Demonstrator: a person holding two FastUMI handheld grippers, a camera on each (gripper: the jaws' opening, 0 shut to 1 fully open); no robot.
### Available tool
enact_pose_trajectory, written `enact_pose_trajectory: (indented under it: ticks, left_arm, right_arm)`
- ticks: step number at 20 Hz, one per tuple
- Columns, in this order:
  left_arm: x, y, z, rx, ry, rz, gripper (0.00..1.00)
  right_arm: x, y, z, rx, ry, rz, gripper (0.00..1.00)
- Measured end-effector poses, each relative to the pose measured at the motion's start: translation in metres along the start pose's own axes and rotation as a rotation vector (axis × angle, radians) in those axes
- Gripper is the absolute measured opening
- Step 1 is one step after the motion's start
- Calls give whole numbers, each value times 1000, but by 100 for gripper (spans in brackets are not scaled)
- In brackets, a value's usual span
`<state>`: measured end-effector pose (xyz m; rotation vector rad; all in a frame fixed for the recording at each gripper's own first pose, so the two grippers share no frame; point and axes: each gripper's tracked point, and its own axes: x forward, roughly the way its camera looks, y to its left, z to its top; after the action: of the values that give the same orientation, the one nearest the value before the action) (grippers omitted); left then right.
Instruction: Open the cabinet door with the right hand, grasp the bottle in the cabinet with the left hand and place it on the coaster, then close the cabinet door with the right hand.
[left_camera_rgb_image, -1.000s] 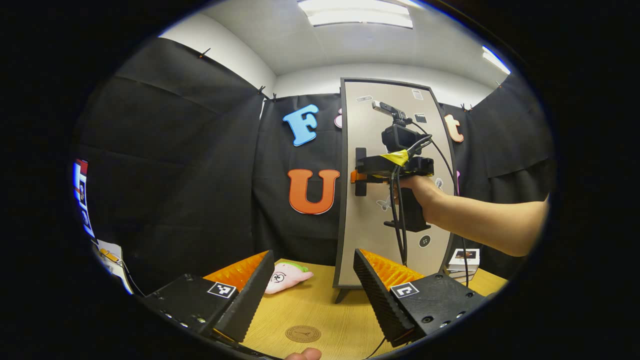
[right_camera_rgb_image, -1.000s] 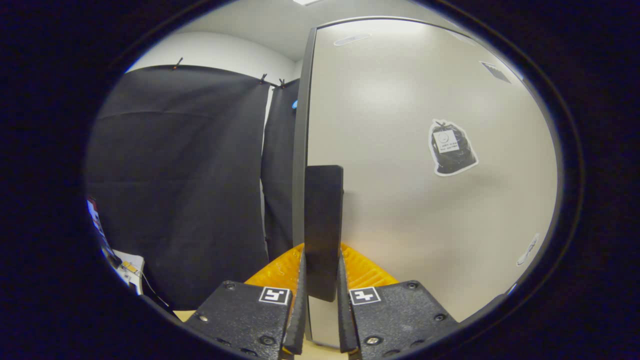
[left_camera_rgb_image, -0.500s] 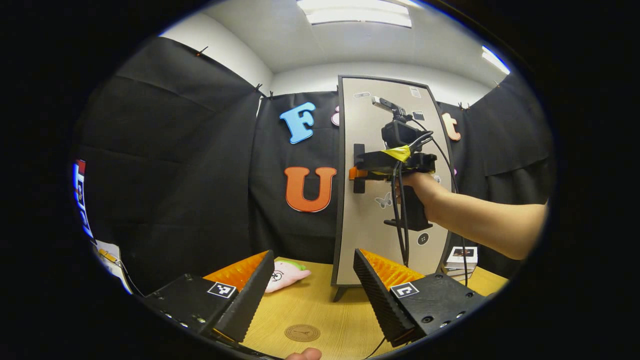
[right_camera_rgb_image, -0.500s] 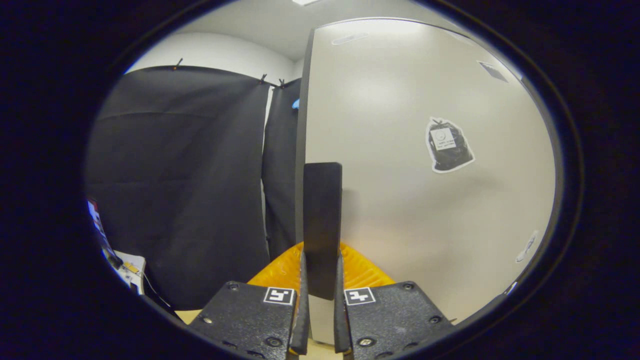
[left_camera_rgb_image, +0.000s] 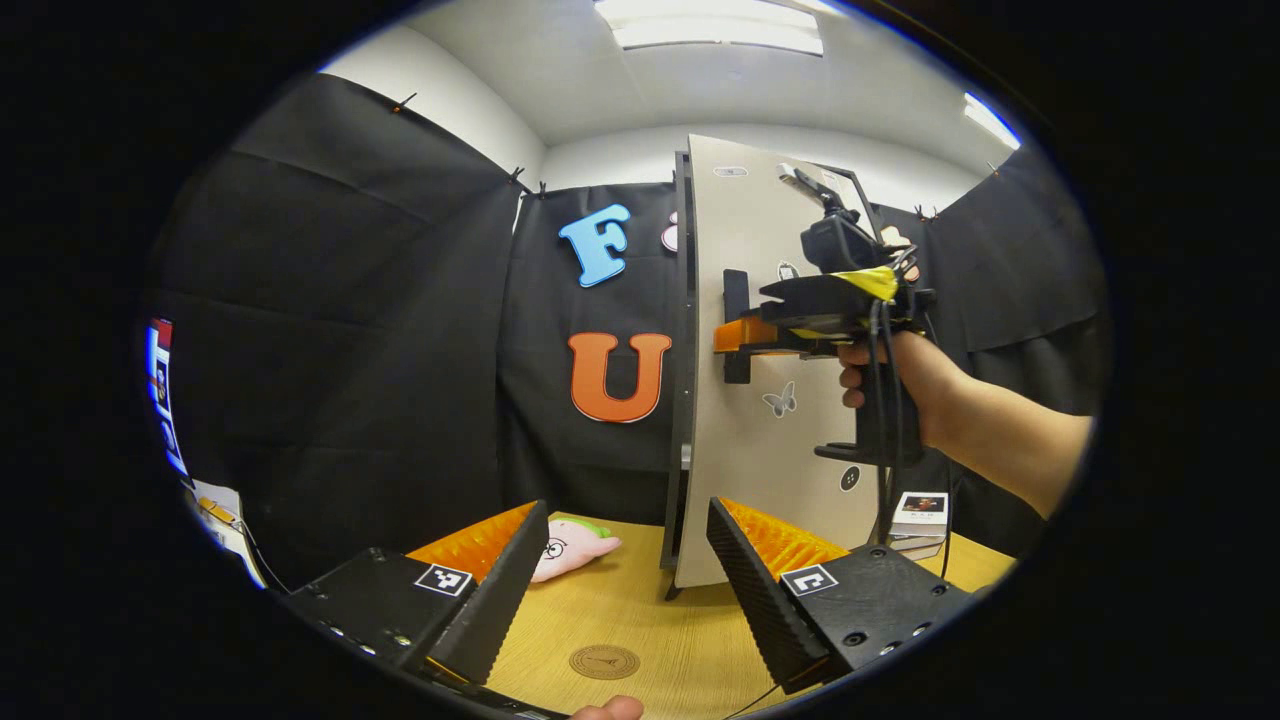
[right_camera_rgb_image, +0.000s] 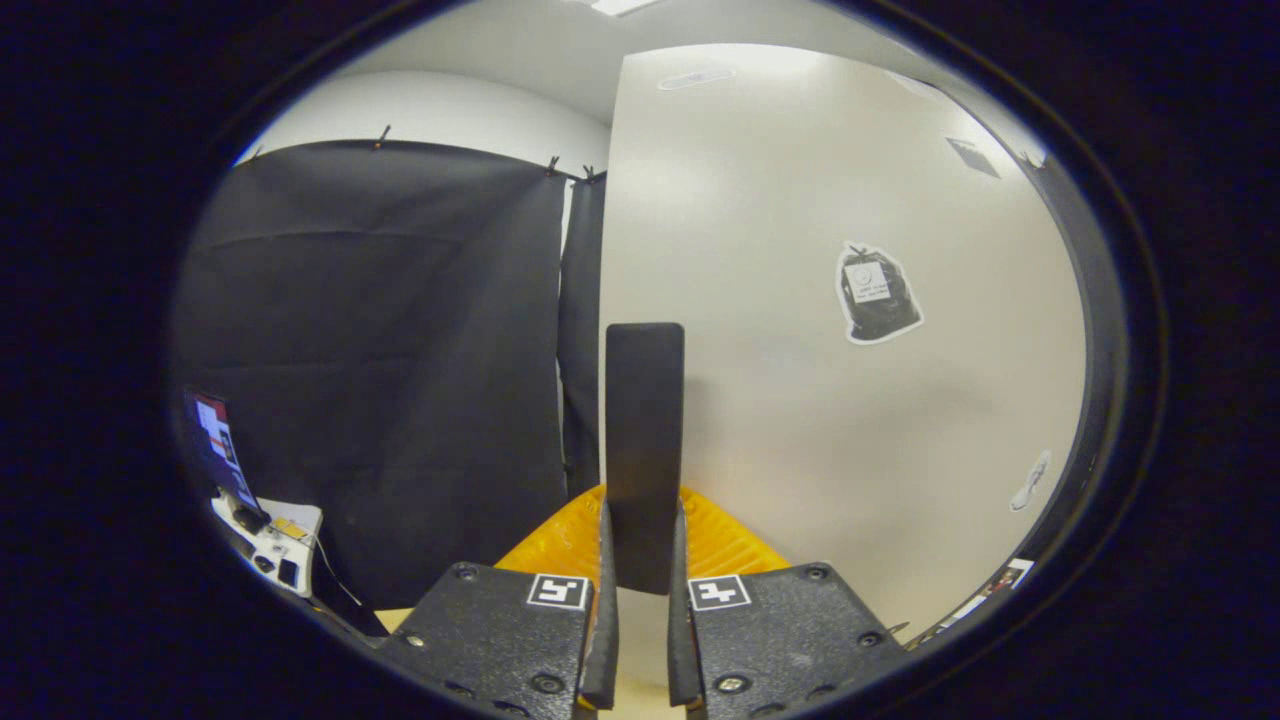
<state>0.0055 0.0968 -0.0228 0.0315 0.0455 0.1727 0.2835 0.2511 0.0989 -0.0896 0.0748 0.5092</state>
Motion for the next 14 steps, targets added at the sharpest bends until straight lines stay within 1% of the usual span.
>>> enact_pose_trajectory:
  ticks: [3,8,11,14]
  left_arm:
    - [1,-9,3,3,-3,-11,96]
    - [0,-7,2,-9,0,-36,96]
    - [2,-8,2,-2,-2,-40,96]
    - [-2,-12,10,9,-12,-55,96]
  right_arm:
    - [-13,6,0,4,4,33,22]
    - [-37,6,-1,13,-2,74,22]
    - [-60,8,2,16,-6,85,22]
    - [-73,7,0,15,-8,83,22]
